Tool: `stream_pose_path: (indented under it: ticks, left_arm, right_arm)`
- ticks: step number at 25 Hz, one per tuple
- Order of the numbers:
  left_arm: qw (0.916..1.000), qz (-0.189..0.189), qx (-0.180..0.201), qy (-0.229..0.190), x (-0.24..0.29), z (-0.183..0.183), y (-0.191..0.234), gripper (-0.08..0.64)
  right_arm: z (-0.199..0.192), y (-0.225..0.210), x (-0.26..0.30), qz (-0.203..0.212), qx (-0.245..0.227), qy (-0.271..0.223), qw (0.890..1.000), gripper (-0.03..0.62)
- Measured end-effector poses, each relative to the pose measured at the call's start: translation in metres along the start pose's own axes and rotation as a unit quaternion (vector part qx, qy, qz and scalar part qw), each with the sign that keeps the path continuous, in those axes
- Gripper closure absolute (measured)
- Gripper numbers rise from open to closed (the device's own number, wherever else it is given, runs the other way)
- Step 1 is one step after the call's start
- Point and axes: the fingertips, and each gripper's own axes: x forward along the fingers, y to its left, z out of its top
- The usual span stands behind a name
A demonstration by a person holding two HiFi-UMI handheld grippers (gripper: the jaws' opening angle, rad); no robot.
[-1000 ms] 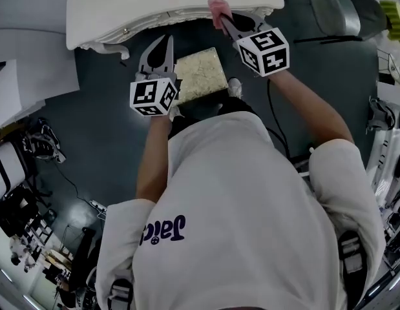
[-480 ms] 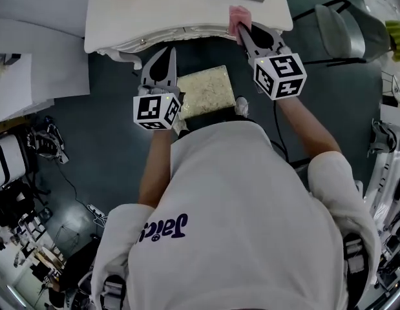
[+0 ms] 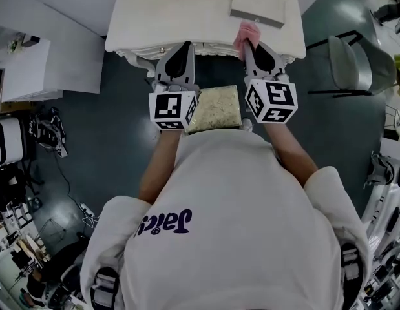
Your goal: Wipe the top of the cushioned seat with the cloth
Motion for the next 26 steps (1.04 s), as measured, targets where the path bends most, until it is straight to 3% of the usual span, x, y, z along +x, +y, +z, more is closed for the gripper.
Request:
stream_pose_path:
  ticks: [21,26]
  left_arm:
    - [0.9997,0.001,0.003,-0.026,-0.018,0.008,-0.005,0.546]
    - [0.9993,0.018,-0.021,-0.024,-0.037,0.006,0.010,0.546]
  right_arm:
    - [-0.005,0.021,-0.013,-0.002,-0.019,-0.006,1.000,0.566]
    - [-0.007,0.036,-0.012,0.003,-0.028,0.012,1.000,0.566]
